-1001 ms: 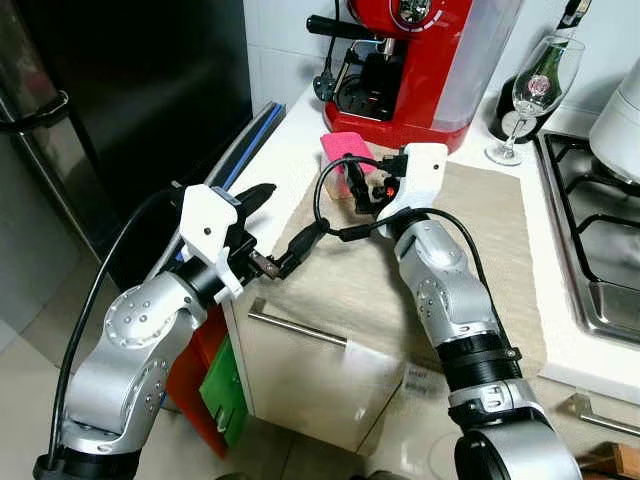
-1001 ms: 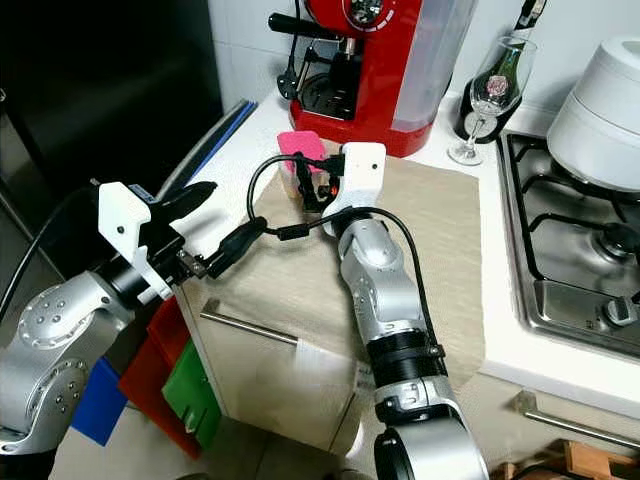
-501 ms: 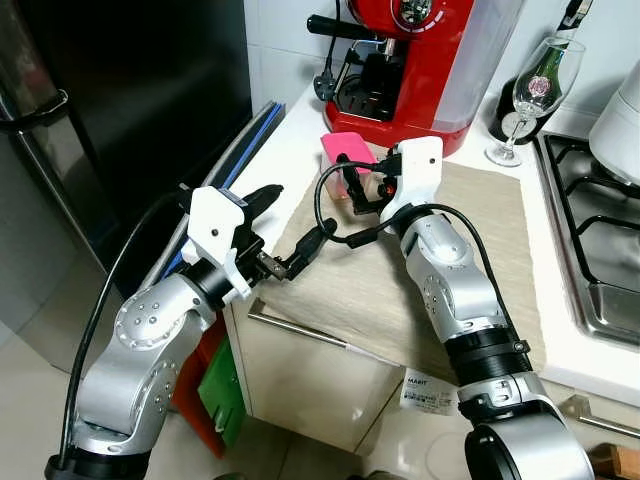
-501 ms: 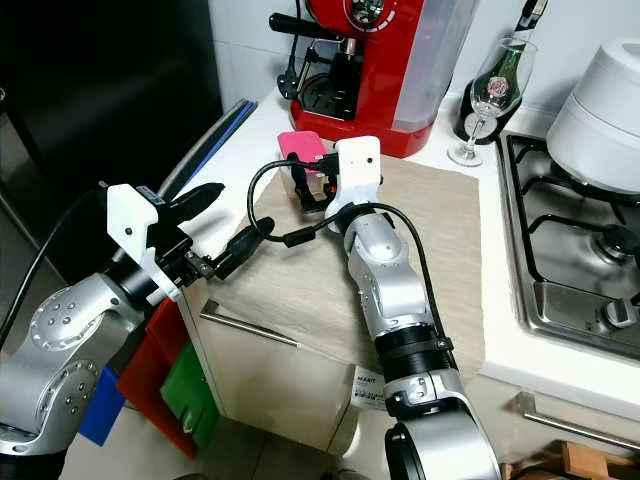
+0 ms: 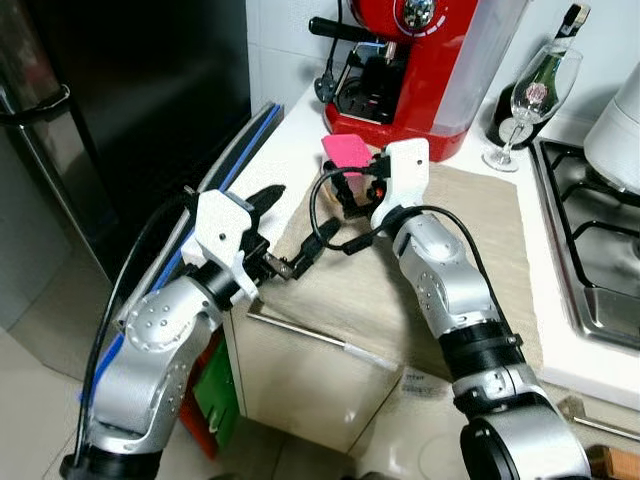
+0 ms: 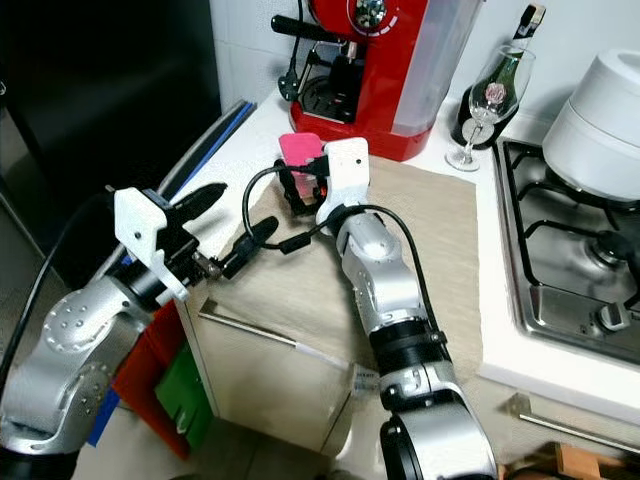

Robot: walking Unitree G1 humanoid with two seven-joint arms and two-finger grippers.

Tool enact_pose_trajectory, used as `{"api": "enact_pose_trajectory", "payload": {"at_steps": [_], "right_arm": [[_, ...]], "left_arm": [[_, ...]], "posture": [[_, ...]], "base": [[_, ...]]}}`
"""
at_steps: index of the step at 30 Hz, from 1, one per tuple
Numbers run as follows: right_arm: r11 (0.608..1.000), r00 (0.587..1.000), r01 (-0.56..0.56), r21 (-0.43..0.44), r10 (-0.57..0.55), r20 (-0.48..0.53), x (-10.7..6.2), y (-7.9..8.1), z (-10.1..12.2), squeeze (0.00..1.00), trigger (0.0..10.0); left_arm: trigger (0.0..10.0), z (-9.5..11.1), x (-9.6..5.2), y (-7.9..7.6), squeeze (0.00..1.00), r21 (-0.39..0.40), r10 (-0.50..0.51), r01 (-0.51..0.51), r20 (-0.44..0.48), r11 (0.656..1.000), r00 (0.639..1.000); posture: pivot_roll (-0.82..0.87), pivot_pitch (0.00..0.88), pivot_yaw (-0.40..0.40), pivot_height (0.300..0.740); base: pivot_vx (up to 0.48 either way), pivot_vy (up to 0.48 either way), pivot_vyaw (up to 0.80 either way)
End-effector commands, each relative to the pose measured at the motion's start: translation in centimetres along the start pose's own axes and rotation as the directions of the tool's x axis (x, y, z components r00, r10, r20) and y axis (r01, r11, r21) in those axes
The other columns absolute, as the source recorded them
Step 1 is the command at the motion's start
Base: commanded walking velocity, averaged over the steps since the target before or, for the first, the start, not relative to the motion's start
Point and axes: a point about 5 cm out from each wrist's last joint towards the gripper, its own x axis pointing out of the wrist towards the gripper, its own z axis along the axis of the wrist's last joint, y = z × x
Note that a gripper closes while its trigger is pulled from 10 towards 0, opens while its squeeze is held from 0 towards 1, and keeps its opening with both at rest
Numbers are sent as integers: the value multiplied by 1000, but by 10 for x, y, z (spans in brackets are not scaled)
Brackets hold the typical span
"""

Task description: Restocking fridge

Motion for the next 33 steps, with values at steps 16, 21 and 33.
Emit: {"api": "enact_pose_trajectory", "payload": {"at_steps": [16,21,33], "right_arm": [[995,998,27,100,-22,-53,6,-12,-14,1000,10000],[997,997,5,79,0,-72,10,-9,-15,929,10000],[997,990,-6,82,17,-140,16,-6,-22,0,10000]], "left_arm": [[10000,-52,11,-11,0,-80,115,-110,58,991,992],[10000,-52,10,-10,0,-73,116,-112,61,991,991],[10000,-56,11,-16,0,-72,106,-101,66,992,992]], "posture": [[33,0,-141,740],[36,0,-145,740],[37,0,-160,740]], "base": [[0,0,0],[0,0,0],[0,0,0]]}}
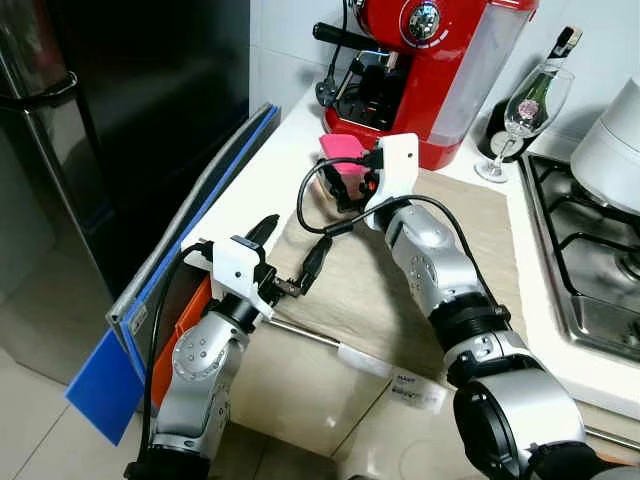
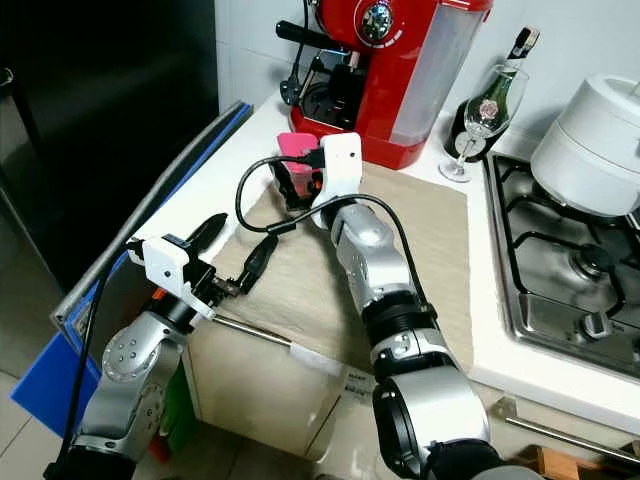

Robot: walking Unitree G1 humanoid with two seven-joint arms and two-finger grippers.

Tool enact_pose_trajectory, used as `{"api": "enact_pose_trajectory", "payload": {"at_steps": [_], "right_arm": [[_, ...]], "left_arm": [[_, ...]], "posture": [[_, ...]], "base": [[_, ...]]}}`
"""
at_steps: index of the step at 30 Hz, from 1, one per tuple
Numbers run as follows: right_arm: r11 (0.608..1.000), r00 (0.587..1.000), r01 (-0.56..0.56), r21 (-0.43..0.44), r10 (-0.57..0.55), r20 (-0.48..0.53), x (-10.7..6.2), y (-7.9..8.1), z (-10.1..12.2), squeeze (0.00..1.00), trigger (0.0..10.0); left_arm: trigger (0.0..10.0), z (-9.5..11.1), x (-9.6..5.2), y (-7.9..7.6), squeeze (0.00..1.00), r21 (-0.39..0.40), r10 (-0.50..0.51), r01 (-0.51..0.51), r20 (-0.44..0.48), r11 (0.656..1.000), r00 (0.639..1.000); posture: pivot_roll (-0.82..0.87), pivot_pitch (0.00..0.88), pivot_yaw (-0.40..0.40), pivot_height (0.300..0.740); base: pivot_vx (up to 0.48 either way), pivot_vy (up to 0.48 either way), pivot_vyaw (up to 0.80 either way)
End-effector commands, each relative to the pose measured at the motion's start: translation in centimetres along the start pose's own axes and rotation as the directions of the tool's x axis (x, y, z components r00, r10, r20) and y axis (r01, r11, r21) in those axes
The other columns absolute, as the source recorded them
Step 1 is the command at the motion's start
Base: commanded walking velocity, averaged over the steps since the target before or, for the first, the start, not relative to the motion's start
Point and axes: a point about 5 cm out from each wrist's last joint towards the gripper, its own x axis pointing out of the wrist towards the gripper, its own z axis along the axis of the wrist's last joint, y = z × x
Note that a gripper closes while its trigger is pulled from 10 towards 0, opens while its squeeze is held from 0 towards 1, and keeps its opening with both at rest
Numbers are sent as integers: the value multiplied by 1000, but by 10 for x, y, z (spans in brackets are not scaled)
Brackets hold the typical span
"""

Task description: Restocking fridge

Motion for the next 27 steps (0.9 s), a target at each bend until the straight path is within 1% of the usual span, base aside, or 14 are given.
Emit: {"api": "enact_pose_trajectory", "payload": {"at_steps": [1,2,3,4,8,12,15,19,27], "right_arm": [[1000,996,12,20,-10,-91,-3,-4,-18,0,8431],[1000,995,14,22,-12,-95,-3,-4,-18,0,6314],[999,995,17,31,-14,-98,-2,-4,-19,0,2471],[999,995,19,35,-15,-99,-2,-4,-19,0,0],[999,995,18,37,-15,-97,0,-5,-17,0,0],[999,996,13,41,-9,-85,0,-5,-15,0,0],[997,997,26,67,-21,-80,-1,-10,-13,0,0],[994,996,33,101,-24,-88,-2,-13,-15,0,0],[992,997,16,126,-6,-80,-1,-9,-16,0,0]], "left_arm": [[10000,0,4,-6,0,9,-32,32,4,999,999],[10000,0,4,-6,0,11,-32,32,4,999,999],[10000,1,5,-5,0,13,-32,32,5,999,999],[10000,1,5,-4,0,16,-33,33,6,999,999],[10000,3,7,-3,0,23,-39,39,10,999,999],[10000,1,7,-4,0,19,-53,53,3,998,999],[10000,-1,11,-9,0,12,-64,64,3,998,998],[10000,-2,12,-9,0,10,-64,64,1,998,998],[10000,-2,13,-7,0,10,-63,63,1,998,998]], "posture": [[37,0,-160,740],[40,0,-160,740],[40,0,-160,740],[43,0,-157,740],[42,0,-154,740],[34,0,-150,740],[14,0,-152,740],[12,0,-156,740],[24,0,-152,740]], "base": [[0,0,0],[0,0,0],[0,0,0],[0,0,0],[0,0,0],[0,0,0],[0,0,0],[0,0,0],[0,0,0]]}}
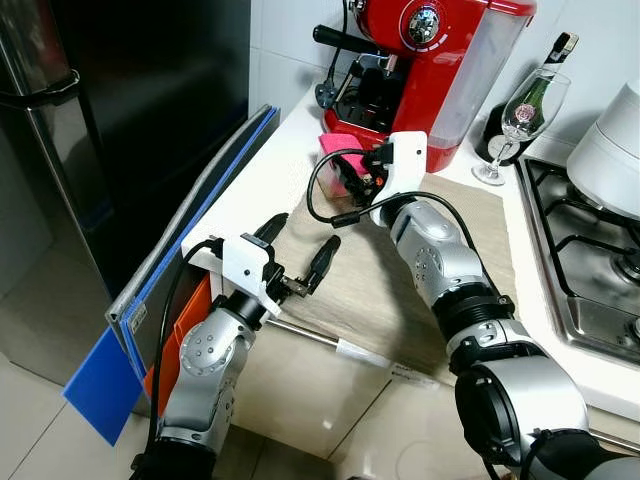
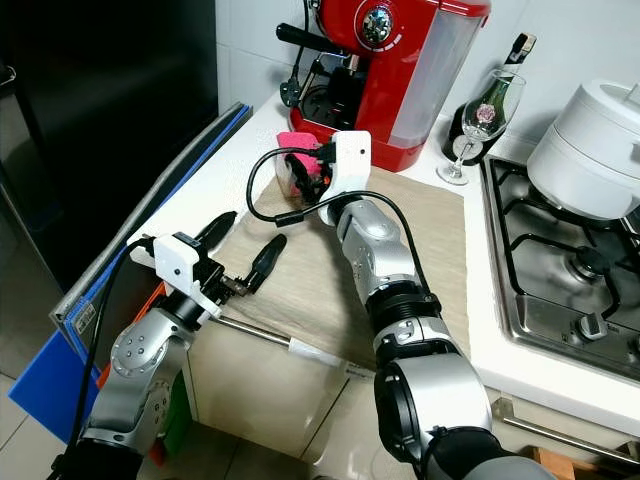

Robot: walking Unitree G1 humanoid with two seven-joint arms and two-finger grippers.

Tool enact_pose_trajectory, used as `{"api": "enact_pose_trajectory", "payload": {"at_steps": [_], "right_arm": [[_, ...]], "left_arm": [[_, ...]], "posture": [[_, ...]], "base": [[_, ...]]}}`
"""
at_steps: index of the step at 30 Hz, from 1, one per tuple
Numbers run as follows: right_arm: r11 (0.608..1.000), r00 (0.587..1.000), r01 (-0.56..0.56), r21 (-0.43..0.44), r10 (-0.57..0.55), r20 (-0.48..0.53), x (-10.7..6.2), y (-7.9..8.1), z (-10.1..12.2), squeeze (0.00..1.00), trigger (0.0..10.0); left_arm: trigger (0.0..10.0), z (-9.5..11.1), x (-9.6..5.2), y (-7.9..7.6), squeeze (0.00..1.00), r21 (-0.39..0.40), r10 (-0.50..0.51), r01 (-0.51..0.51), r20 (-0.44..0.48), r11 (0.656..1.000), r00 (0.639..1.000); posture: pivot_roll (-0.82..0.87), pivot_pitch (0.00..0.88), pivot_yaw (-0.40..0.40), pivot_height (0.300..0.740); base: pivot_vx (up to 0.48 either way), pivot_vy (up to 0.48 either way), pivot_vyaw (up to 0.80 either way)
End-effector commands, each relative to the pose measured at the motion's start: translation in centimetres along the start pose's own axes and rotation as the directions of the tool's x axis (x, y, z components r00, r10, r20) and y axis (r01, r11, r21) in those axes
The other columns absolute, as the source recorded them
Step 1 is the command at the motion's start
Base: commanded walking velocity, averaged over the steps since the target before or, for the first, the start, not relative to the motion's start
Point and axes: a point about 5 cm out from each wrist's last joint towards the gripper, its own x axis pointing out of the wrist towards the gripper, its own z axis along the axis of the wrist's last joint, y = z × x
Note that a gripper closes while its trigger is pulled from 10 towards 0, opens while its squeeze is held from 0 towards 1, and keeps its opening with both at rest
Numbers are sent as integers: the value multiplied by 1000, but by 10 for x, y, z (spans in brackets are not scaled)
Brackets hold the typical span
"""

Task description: Restocking fridge

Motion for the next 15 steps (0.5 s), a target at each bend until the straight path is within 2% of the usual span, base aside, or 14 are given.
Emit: {"api": "enact_pose_trajectory", "payload": {"at_steps": [1,4,6,9,12,15], "right_arm": [[999,997,-4,36,6,-73,-2,0,-15,0,0],[1000,1000,-13,19,14,-25,0,4,-6,0,0],[1000,998,-19,-21,20,53,2,6,13,0,0],[999,994,-17,-29,20,103,1,6,26,0,0],[999,994,-17,-35,20,111,-1,4,28,0,0],[999,997,-12,-42,15,76,-4,-1,17,0,0]], "left_arm": [[10000,0,7,-5,0,-2,-31,31,-3,1000,1000],[10000,0,7,-2,0,5,-20,20,-2,1000,1000],[10000,2,8,0,0,11,-11,11,4,1000,1000],[10000,3,8,2,0,20,11,-11,2,1000,1000],[10000,3,8,4,0,25,23,-22,-3,999,1000],[10000,2,7,3,0,27,24,-24,-13,999,1000]], "posture": [[24,0,-152,740],[30,0,-156,740],[35,0,-161,740],[37,0,-162,740],[39,0,-162,740],[47,0,-159,740]], "base": [[0,0,0],[0,0,0],[0,0,0],[0,0,0],[0,0,0],[0,0,0]]}}
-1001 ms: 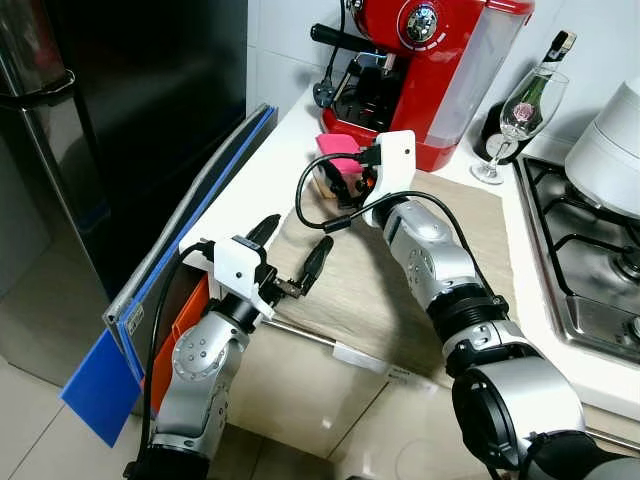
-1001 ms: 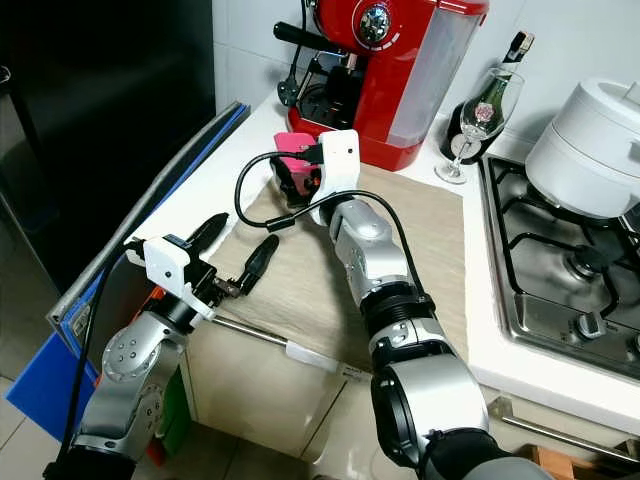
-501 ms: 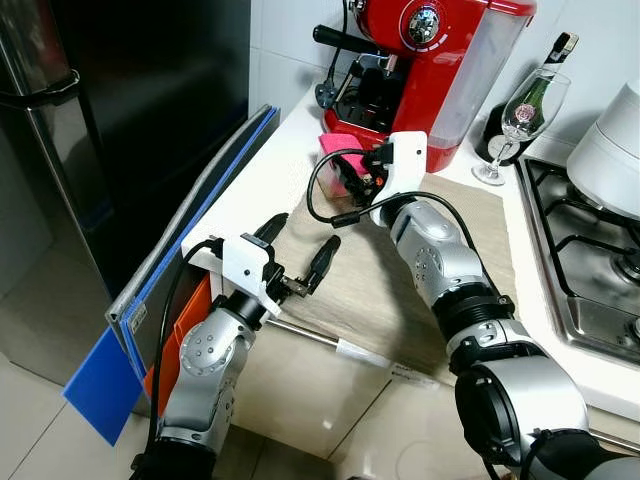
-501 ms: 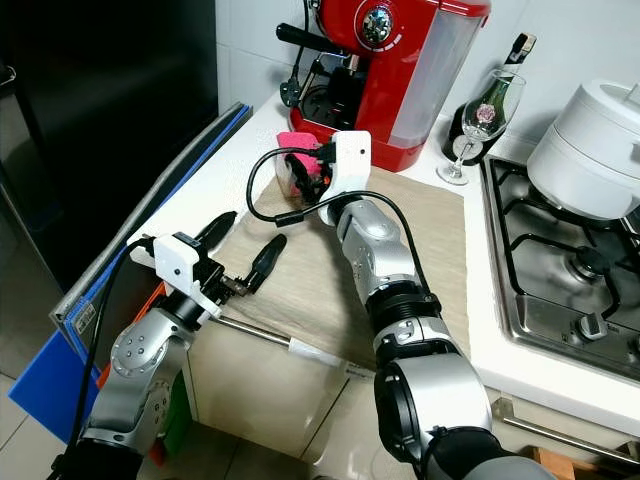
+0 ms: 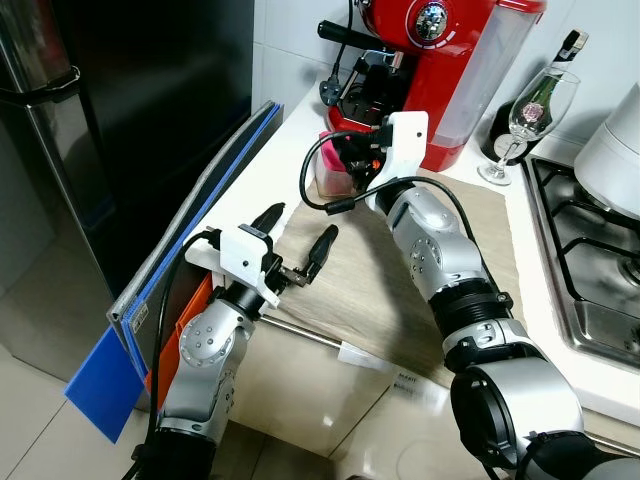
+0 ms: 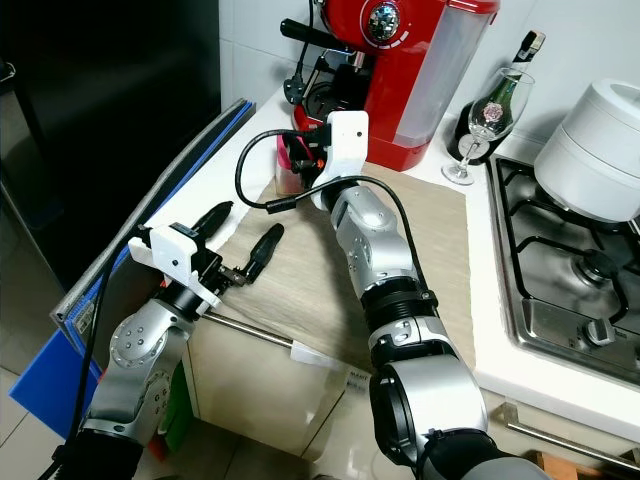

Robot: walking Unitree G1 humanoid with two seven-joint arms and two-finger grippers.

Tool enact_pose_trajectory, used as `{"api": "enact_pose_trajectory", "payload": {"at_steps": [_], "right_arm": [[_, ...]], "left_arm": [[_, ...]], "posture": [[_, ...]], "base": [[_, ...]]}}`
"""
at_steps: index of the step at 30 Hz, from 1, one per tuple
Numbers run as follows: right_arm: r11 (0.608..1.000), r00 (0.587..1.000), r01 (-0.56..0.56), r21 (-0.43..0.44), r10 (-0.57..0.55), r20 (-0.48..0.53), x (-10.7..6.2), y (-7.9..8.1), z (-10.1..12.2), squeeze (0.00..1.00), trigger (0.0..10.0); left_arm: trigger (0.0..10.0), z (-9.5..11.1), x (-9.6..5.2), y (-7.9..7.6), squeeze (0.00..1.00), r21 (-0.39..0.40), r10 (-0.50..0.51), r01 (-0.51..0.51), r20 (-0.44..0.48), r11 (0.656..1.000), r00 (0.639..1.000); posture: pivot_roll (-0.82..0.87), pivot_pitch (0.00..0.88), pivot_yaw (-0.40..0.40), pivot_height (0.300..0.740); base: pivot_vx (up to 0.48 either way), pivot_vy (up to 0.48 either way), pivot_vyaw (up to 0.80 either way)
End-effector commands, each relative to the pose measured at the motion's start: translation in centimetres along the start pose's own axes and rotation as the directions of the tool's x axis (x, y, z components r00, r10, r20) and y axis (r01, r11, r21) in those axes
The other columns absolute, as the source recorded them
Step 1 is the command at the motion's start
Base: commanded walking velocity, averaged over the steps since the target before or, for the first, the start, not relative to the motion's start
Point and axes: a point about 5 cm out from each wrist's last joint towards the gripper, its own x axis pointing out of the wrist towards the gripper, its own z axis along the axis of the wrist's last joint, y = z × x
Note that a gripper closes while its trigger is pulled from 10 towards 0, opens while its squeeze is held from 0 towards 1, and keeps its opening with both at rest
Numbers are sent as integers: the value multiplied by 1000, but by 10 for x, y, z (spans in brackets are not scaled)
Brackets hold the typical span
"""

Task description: Restocking fridge

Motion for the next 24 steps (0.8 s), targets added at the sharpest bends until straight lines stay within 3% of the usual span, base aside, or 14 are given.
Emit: {"api": "enact_pose_trajectory", "payload": {"at_steps": [1,6,7,8,9,19,24], "right_arm": [[1000,999,26,-16,-26,-29,-7,-11,-6,0,0],[996,994,86,-30,-88,-66,-11,-16,-13,0,0],[992,989,121,-36,-124,-75,-13,-16,-15,847,10000],[992,989,121,-36,-124,-75,-13,-16,-15,847,10000],[992,989,123,-36,-126,-81,-14,-11,-17,1000,10000],[988,982,152,25,-148,-118,-12,-2,-30,1000,10000],[980,985,138,141,-121,-123,-8,8,-26,1000,10000]], "left_arm": [[10000,-5,-1,-2,0,-2,2,-2,-36,1000,999],[10000,-5,-4,-1,0,-2,8,-9,-43,1000,999],[10000,-4,-5,1,0,1,19,-19,-44,1000,999],[10000,-4,-5,1,0,1,19,-19,-44,1000,999],[10000,-3,-6,3,0,3,31,-31,-42,1000,999],[10000,0,-17,14,0,33,97,-96,-18,995,995],[10000,3,-19,16,0,47,123,-123,-9,991,992]], "posture": [[50,0,-158,740],[60,0,-153,740],[63,0,-147,740],[63,0,-147,740],[64,0,-145,740],[71,0,-150,740],[80,0,-164,740]], "base": [[0,0,0],[0,0,0],[0,0,0],[0,0,0],[0,0,0],[0,0,0],[0,0,0]]}}
